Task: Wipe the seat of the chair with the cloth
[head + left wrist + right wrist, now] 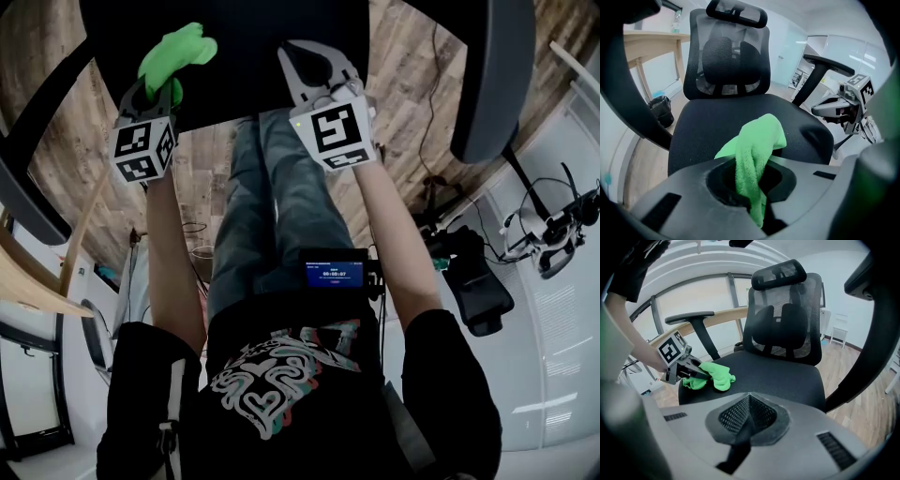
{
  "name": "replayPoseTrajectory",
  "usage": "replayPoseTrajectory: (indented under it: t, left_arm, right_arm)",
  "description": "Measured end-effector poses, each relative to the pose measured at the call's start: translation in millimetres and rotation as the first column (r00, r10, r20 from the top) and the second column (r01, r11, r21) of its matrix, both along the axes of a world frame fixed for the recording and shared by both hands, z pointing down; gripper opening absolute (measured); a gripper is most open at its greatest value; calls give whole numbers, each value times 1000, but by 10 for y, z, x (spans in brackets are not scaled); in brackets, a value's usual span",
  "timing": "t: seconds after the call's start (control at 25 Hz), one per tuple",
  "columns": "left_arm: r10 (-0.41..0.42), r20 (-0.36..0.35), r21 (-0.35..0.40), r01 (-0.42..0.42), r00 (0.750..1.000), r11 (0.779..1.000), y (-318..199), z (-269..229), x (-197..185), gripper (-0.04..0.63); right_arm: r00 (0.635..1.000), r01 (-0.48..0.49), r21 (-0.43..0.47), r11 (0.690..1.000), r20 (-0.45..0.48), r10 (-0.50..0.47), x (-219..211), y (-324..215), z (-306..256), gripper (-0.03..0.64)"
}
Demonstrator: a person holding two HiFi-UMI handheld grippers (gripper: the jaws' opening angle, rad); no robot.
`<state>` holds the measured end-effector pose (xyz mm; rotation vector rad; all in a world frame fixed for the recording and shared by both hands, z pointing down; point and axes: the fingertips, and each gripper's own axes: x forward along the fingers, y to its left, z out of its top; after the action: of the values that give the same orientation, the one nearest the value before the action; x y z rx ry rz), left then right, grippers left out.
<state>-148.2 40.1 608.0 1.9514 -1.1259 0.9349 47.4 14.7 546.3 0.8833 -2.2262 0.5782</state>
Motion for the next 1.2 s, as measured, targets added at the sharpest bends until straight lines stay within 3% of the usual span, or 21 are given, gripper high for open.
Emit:
replayPoseTrajectory:
  t: [0.52,0.84,1.2]
  left_arm:
    - [35,43,-43,-33,998,999,-18,81,35,28]
    - [125,-19,-61,-126,992,990,-90,145,533,28]
    - [142,-76,-64,-147,987,987,-141,171,860,28]
  right_arm:
    - [1000,-8,-40,999,-9,7,36,58,46,3]
    - [999,-51,-22,998,7,51,135,-13,68,3]
    - [996,-86,-32,996,12,86,208,14,97,3]
